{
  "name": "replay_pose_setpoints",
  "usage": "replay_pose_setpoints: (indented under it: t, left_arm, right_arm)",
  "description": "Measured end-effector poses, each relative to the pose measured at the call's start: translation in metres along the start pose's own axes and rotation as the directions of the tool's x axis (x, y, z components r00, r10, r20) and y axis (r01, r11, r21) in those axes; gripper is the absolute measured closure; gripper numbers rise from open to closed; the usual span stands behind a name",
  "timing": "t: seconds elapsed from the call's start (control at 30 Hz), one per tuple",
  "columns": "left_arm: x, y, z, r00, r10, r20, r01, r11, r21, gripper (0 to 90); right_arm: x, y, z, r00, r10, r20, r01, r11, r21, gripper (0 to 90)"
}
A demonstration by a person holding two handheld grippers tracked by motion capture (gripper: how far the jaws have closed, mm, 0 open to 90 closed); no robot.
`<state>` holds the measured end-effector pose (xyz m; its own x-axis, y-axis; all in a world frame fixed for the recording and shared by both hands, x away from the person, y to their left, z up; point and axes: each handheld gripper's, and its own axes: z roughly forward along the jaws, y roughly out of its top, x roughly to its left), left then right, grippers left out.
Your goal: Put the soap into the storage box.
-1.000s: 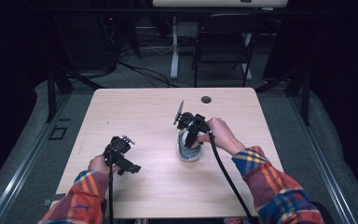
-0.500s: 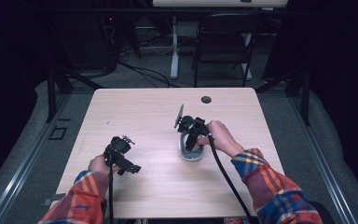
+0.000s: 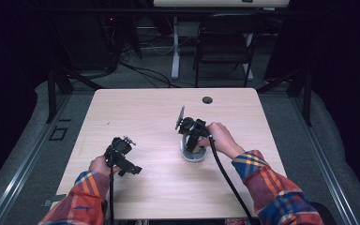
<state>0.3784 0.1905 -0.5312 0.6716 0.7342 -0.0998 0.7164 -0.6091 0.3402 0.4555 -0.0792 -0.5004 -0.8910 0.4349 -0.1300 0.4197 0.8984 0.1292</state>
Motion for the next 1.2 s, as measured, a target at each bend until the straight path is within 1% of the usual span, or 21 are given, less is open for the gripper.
replay_pose_setpoints:
  t: [0.07, 0.13, 0.17, 0.23, 0.7, 0.87, 0.97, 1.17, 1.2]
  left_arm:
    - [0.000, 0.000, 0.000, 1.0000, 0.001, 0.001, -0.001, 1.0000, 0.000, 1.6]
    - [0.000, 0.000, 0.000, 1.0000, 0.000, 0.002, 0.000, 1.0000, 0.000, 1.6]
    - [0.000, 0.000, 0.000, 1.0000, 0.000, 0.002, 0.000, 1.0000, 0.002, 1.6]
    - [0.000, 0.000, 0.000, 1.0000, 0.003, 0.001, -0.003, 1.0000, 0.001, 1.6]
    - [0.000, 0.001, 0.001, 1.0000, 0.004, 0.005, -0.004, 1.0000, 0.003, 1.6]
    - [-0.001, 0.002, 0.002, 1.0000, 0.005, 0.005, -0.005, 1.0000, 0.005, 1.6]
    - [-0.001, 0.002, 0.002, 1.0000, 0.004, 0.009, -0.004, 1.0000, 0.003, 1.6]
    - [-0.001, 0.002, 0.003, 1.0000, 0.006, 0.008, -0.006, 1.0000, 0.005, 1.6]
    - [-0.001, 0.002, 0.003, 1.0000, 0.006, 0.008, -0.006, 1.0000, 0.005, 1.6]
  right_arm:
    - [0.000, -0.001, 0.000, 1.0000, 0.004, 0.001, -0.004, 1.000, 0.004, 23.0]
    - [0.000, -0.002, 0.000, 0.9999, 0.011, -0.002, -0.011, 1.000, -0.005, 23.0]
    - [-0.001, -0.002, 0.000, 1.0000, 0.001, 0.001, -0.001, 1.000, 0.003, 23.0]
    - [-0.001, -0.003, -0.001, 1.0000, 0.007, 0.003, -0.007, 1.000, 0.004, 23.0]
    - [-0.004, -0.012, -0.005, 0.9998, 0.018, 0.008, -0.018, 1.000, -0.015, 22.9]
    - [-0.004, -0.015, -0.011, 0.9997, 0.021, 0.015, -0.021, 1.000, -0.021, 22.8]
    - [-0.004, -0.019, -0.016, 0.9992, 0.029, 0.029, -0.028, 0.999, -0.040, 22.3]
    - [-0.009, -0.030, -0.026, 0.9980, 0.034, 0.054, -0.030, 0.997, -0.073, 18.8]
    - [-0.010, -0.034, -0.028, 0.9977, 0.042, 0.054, -0.039, 0.997, -0.069, 17.9]
